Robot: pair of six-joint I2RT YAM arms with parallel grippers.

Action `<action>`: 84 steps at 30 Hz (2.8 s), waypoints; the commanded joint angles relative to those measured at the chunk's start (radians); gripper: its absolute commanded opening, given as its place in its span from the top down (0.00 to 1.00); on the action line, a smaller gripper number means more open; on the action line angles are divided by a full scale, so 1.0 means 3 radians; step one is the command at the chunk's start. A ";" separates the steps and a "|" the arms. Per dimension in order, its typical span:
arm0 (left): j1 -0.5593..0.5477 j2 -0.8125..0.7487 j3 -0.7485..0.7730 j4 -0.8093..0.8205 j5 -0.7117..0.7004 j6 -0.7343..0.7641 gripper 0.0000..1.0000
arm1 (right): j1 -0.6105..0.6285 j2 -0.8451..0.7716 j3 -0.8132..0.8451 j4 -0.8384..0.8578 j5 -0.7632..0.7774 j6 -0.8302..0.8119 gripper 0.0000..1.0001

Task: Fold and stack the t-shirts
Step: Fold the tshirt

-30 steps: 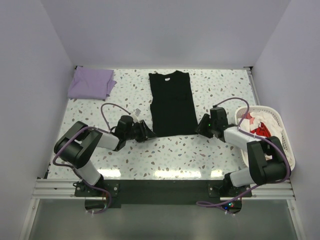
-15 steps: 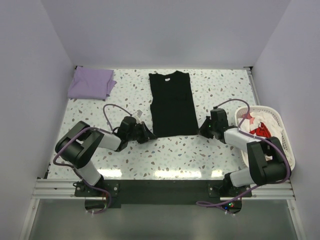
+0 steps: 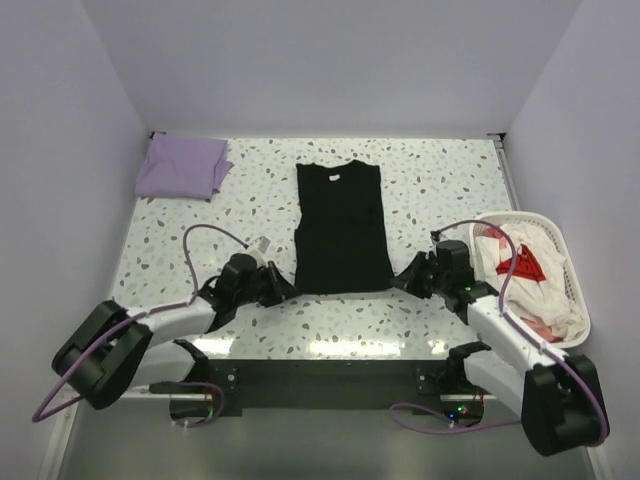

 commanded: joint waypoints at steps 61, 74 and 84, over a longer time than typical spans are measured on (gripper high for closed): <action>0.1155 0.3992 0.5595 -0.0447 0.1256 -0.0130 1.00 | -0.0608 0.4196 0.4945 -0.0487 -0.0609 0.0179 1.00; 0.1365 0.3523 0.4994 -0.0328 0.0905 0.0125 0.44 | -0.0660 0.3803 0.4594 -0.0518 -0.0048 -0.0127 0.30; 0.1155 0.2965 0.4028 -0.0753 0.0260 0.0662 0.39 | -0.0170 0.3312 0.3760 -0.0625 0.0602 -0.0516 0.20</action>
